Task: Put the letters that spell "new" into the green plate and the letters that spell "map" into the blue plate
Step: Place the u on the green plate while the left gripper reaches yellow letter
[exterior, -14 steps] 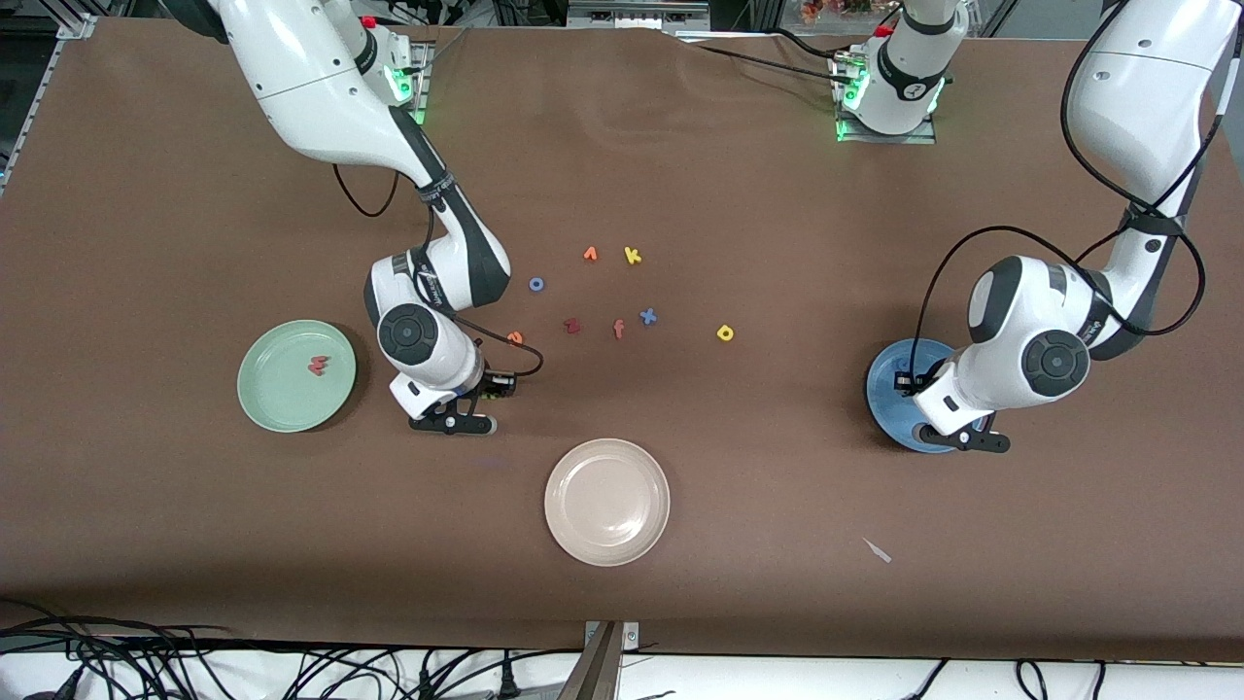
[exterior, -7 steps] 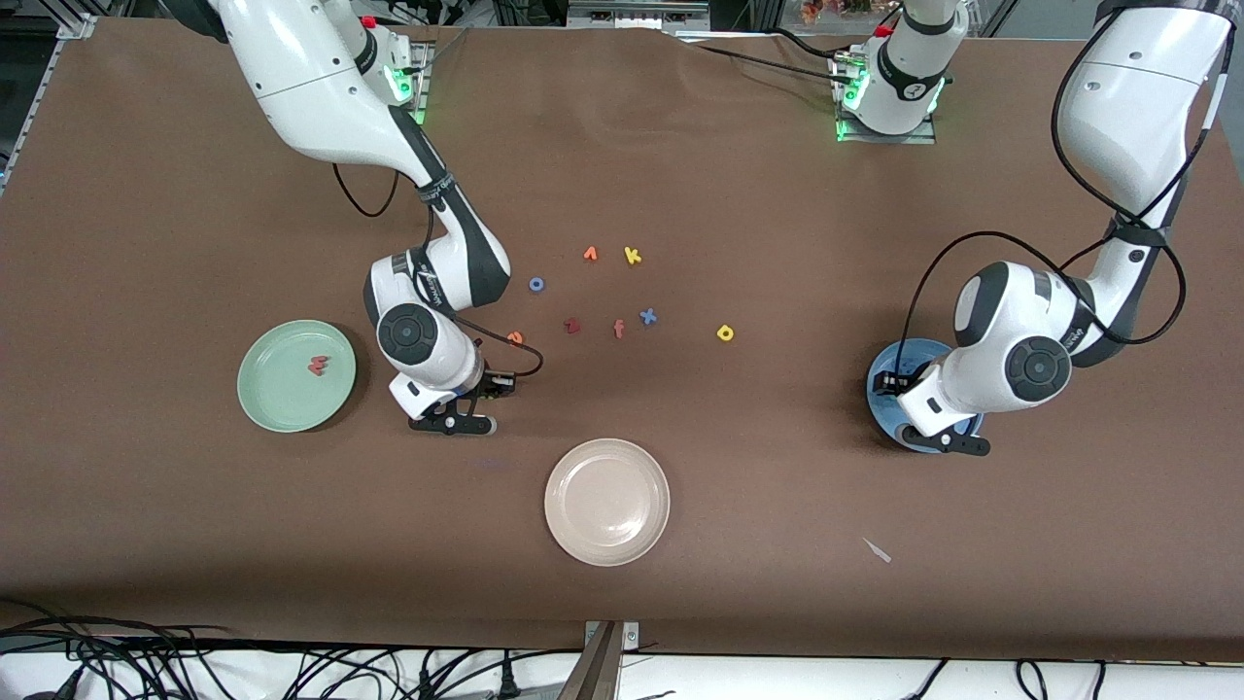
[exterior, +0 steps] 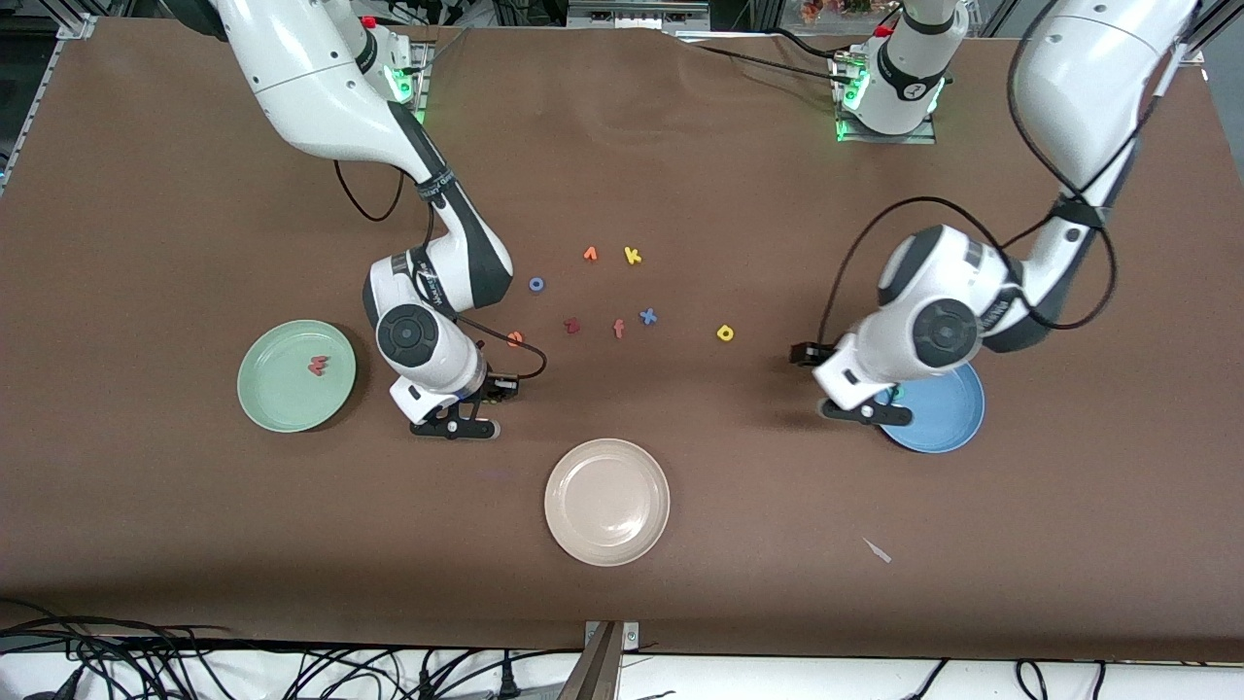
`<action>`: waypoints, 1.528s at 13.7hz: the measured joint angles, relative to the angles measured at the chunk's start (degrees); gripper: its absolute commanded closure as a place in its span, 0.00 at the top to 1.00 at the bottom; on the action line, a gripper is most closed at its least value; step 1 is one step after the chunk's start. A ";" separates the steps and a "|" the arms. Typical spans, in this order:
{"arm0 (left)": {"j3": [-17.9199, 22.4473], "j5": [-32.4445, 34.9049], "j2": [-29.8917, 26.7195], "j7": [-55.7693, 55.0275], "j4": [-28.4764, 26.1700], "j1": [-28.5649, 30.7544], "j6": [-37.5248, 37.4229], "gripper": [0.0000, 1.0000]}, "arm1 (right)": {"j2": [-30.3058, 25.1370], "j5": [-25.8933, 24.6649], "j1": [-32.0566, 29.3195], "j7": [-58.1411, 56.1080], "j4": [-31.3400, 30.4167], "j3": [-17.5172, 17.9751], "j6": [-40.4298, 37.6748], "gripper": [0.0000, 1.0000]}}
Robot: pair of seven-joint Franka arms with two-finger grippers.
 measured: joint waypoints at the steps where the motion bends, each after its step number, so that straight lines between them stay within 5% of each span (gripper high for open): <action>1: 0.03 0.00 0.12 -4.06 -0.17 -2.55 0.04 1.00 | -0.94 0.00 -0.21 -3.11 -0.18 -0.68 -1.85 0.01; 9: 0.09 0.13 1.33 -12.64 -2.91 -12.46 3.51 1.00 | -15.38 0.01 -1.36 -25.06 -19.07 -11.19 -2.00 0.01; 15: 0.36 4.56 2.14 -13.10 -6.34 -13.06 8.02 0.99 | -16.22 0.01 -1.74 -30.52 -24.64 -19.30 -1.96 0.07; 16: 0.44 4.56 2.44 -13.10 -6.61 -12.96 8.93 0.95 | -15.99 0.01 -2.23 -31.18 -24.80 -19.74 -1.94 0.33; 17: 0.54 4.56 2.81 -13.10 -6.75 -12.87 10.12 0.79 | -15.62 0.01 -3.06 -31.60 -24.86 -19.92 -1.88 0.92; 18: 0.71 4.57 3.26 -13.09 -6.90 -12.86 11.54 0.69 | -15.25 0.01 -3.81 -31.75 -24.87 -19.93 -1.77 1.00; 21: 1.01 6.88 4.81 -13.09 -7.12 -12.82 13.93 0.59 | -14.91 0.01 -4.30 -31.75 -24.53 -19.88 -1.40 1.00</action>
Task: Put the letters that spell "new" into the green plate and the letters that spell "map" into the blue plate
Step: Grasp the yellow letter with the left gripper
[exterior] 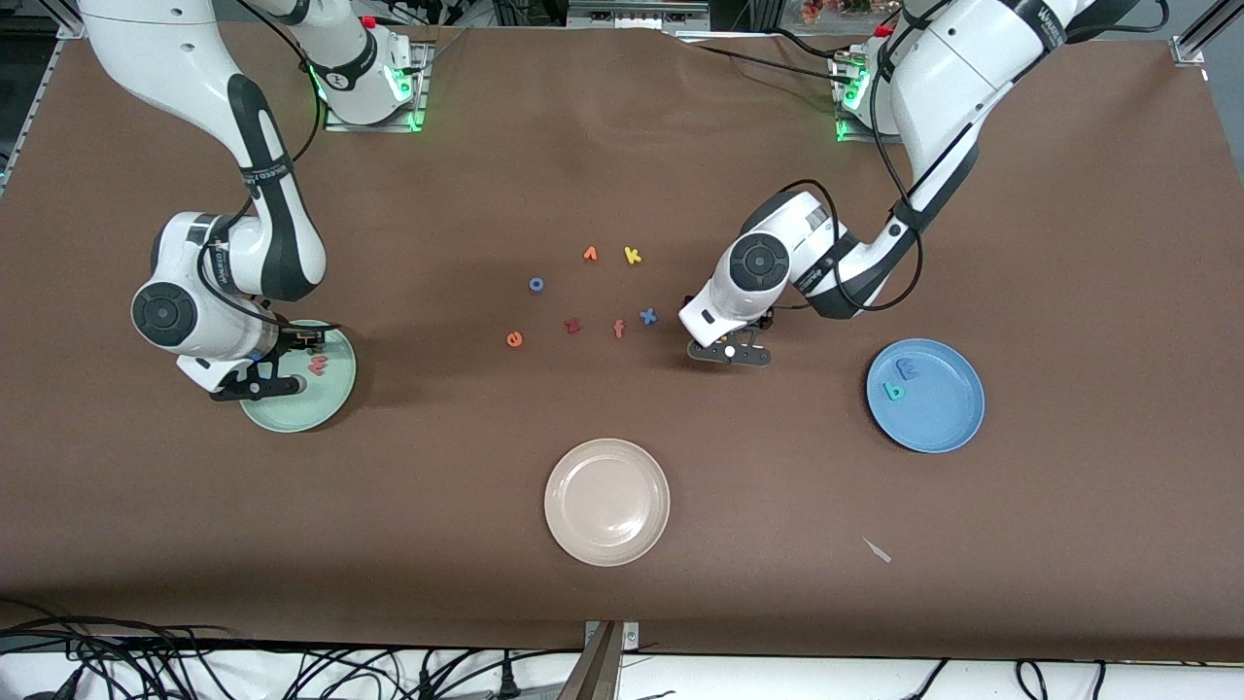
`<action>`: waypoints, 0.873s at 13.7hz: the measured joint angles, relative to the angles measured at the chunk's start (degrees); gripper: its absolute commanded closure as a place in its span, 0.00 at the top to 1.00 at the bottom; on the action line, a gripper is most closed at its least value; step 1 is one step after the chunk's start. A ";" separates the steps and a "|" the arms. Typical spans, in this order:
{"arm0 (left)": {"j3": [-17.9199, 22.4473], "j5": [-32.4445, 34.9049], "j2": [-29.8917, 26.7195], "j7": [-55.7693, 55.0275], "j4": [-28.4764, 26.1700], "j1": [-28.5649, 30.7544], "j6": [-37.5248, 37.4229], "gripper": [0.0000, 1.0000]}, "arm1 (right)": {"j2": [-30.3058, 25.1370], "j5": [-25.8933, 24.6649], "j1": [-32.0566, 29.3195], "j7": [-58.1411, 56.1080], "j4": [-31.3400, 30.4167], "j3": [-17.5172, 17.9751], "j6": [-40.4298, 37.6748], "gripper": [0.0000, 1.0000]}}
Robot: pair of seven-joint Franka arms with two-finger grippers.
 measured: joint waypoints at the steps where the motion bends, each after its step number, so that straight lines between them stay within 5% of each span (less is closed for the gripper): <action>1: 0.07 0.37 0.36 0.00 0.00 0.02 0.08 0.59 | -0.04 0.01 0.12 0.00 0.56 0.12 -0.30 1.00; 5: 0.58 0.86 1.17 0.07 0.00 0.34 0.42 0.59 | -0.43 0.13 0.86 0.05 3.71 0.41 -4.94 1.00; 9: 0.60 0.87 1.21 0.05 0.00 0.35 0.54 0.14 | -0.75 0.16 0.88 -0.01 4.14 0.52 -5.74 1.00; 12: 0.57 0.87 1.16 0.01 0.01 0.38 0.56 0.09 | -0.81 0.24 0.89 -0.04 4.15 1.34 -5.81 1.00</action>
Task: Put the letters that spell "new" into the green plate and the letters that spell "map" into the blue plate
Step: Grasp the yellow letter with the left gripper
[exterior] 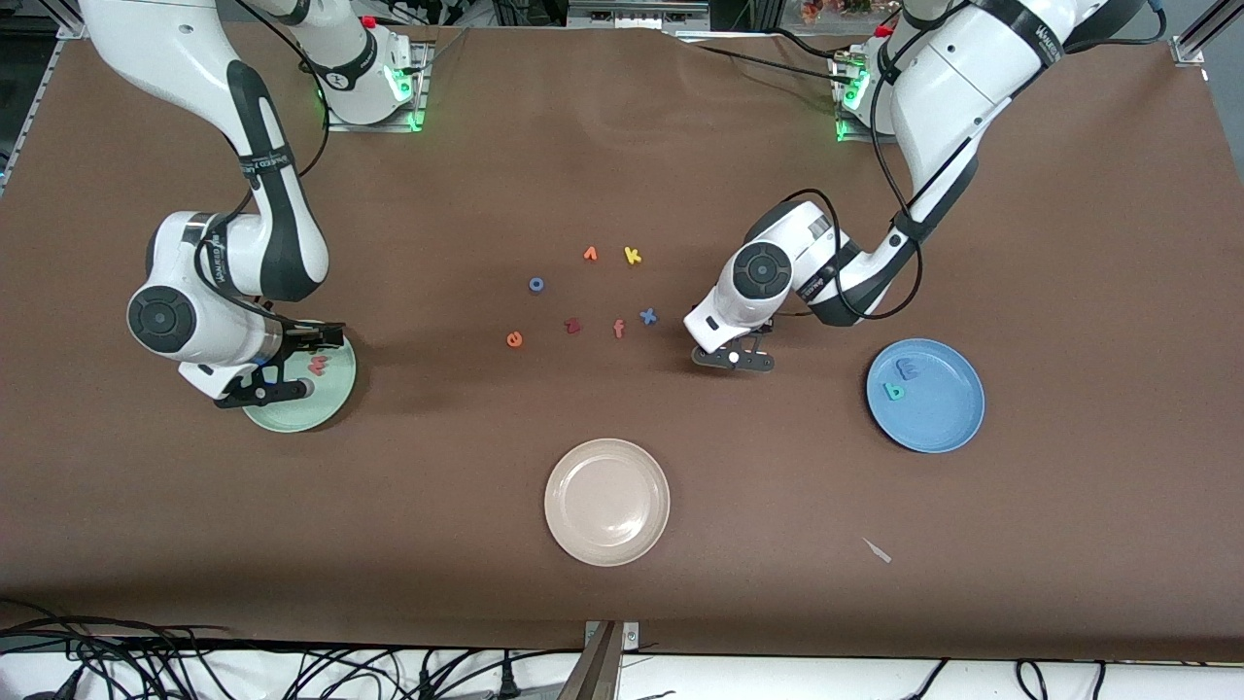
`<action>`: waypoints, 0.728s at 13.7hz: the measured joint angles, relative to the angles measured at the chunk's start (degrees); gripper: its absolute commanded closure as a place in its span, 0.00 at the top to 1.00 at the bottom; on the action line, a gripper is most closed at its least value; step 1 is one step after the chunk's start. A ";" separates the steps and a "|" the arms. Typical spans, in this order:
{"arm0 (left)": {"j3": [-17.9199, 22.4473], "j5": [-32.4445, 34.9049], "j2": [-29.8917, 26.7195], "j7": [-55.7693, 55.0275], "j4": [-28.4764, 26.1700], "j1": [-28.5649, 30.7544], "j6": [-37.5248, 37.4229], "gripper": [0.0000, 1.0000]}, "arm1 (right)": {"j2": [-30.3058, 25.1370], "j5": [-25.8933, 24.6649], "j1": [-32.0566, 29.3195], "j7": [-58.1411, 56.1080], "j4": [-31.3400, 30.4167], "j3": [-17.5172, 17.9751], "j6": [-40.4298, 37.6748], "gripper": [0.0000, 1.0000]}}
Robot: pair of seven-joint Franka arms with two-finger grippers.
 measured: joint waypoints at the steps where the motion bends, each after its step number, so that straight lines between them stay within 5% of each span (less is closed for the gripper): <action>1: 0.00 0.00 0.00 -0.01 0.01 0.02 0.00 0.08 | -0.12 0.17 0.02 0.27 0.03 0.89 0.00 1.00; 5: 0.00 0.00 -0.67 0.02 0.68 0.36 -0.83 0.07 | -1.81 0.58 0.30 7.74 0.27 5.23 -0.02 1.00; 10: -1.31 0.00 -5.70 7.52 1.66 6.03 -8.84 0.08 | -3.00 0.61 0.85 30.13 1.14 16.21 1.22 1.00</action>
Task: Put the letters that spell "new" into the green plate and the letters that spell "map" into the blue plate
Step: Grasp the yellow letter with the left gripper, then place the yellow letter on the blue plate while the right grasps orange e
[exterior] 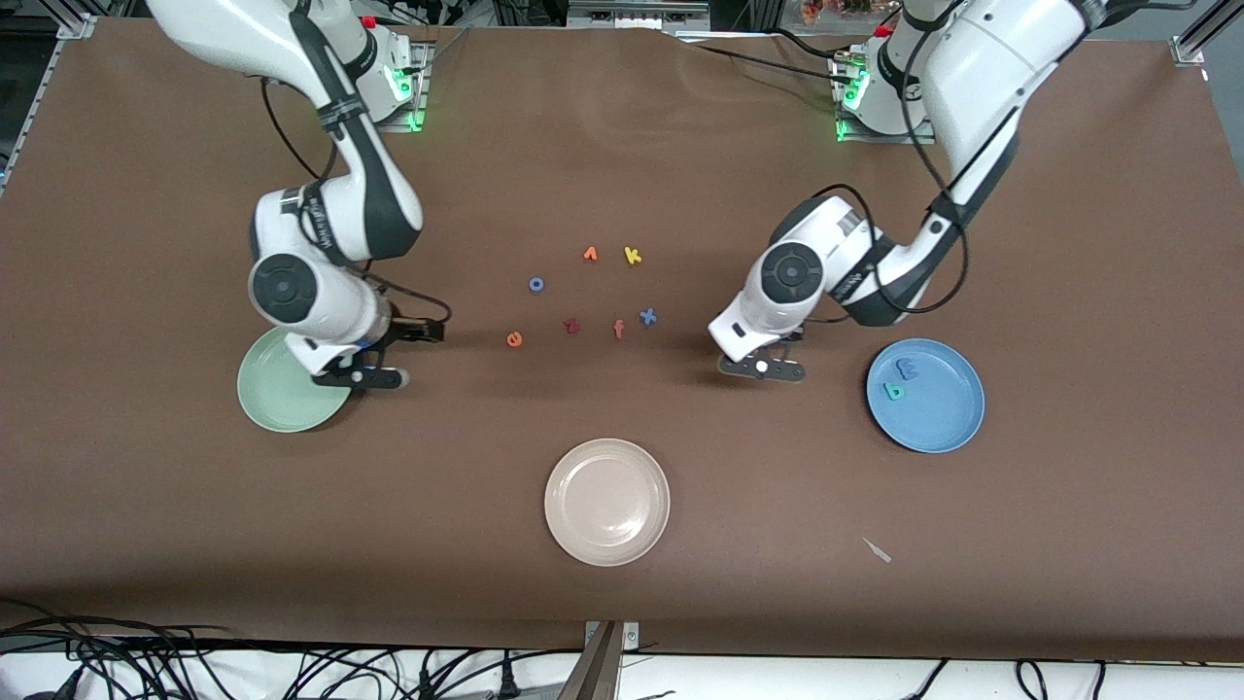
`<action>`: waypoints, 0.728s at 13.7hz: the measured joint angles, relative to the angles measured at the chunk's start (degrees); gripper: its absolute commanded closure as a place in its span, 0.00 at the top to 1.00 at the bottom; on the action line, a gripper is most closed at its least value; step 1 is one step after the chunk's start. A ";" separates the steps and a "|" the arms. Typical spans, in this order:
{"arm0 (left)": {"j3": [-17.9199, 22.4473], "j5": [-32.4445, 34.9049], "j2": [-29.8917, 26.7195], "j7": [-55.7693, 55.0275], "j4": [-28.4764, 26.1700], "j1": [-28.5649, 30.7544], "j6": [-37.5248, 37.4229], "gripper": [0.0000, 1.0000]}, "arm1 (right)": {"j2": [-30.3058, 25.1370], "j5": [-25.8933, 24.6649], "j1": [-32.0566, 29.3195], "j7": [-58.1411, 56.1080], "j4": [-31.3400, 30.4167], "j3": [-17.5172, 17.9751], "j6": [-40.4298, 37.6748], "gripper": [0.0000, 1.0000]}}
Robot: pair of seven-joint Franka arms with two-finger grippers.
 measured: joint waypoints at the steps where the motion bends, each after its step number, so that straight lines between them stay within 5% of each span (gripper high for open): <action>1: -0.83 0.00 -0.96 3.89 0.17 2.88 -2.35 0.08 | 0.02 0.00 0.37 2.81 -0.01 1.08 0.99 1.00; 6: -1.54 -0.01 -3.12 30.84 0.18 19.97 -5.40 0.11 | 2.77 0.00 5.68 12.56 -0.36 2.01 10.38 1.00; 8: -1.50 -0.02 -1.71 38.39 -0.11 25.33 -3.88 0.21 | 4.95 0.00 7.37 15.07 -0.55 2.04 14.21 1.00; 9: -1.49 -0.02 -0.48 41.03 -0.22 27.08 -2.36 0.51 | 6.05 0.00 7.98 15.78 -0.62 2.05 15.81 1.00; 10: -1.47 -0.02 0.82 42.97 -0.24 28.18 -1.21 0.99 | 7.04 0.00 8.54 16.19 -0.64 2.05 17.16 0.99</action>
